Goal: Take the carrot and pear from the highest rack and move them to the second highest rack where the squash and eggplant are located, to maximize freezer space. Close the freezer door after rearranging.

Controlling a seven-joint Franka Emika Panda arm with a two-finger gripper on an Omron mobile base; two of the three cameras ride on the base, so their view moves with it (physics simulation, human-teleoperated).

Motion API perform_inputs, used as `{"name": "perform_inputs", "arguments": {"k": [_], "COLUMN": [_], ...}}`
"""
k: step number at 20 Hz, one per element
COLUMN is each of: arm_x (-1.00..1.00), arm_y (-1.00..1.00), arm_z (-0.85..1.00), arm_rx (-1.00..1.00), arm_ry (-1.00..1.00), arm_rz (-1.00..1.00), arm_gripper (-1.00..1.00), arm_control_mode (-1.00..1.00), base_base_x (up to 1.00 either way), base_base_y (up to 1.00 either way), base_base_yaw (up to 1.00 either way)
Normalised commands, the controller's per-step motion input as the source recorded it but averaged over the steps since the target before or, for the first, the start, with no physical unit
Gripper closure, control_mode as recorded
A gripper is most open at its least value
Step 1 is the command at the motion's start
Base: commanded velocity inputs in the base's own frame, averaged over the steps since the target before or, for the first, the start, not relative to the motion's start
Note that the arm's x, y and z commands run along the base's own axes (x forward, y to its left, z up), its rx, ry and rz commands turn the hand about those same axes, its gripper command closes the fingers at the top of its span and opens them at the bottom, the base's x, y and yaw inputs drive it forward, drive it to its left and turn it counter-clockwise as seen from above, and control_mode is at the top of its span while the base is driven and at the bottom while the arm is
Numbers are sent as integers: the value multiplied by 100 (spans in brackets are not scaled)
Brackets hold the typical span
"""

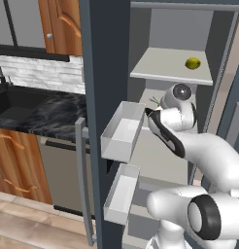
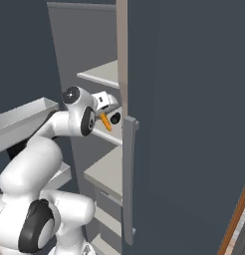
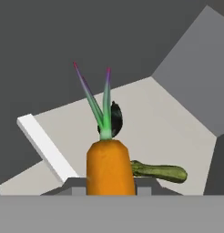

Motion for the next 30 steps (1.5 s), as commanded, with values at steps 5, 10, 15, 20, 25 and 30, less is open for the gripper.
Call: {"name": "perform_inputs", "arguments": {"k": [5, 10, 15, 20, 25, 30], "arm_x": [53, 53, 49, 41, 40, 38], "arm_y": [-15, -21, -23, -20, -25, -22], "arm_z": [-37, -23, -29, -31, -29, -27], "arm_rx": [0, 0, 0, 0, 0, 0], "arm_ry": [0, 0, 0, 0, 0, 0], "arm_rz": [0, 0, 0, 0, 0, 0], "arm_gripper": [100, 100, 100, 100, 100, 100], "arm_control_mode": [-100, -100, -100, -100, -100, -100], "base_base_x": [0, 0, 0, 0, 0, 0], "base_base_y": [0, 0, 0, 0, 0, 0], "base_base_yaw": [0, 0, 0, 0, 0, 0]}}
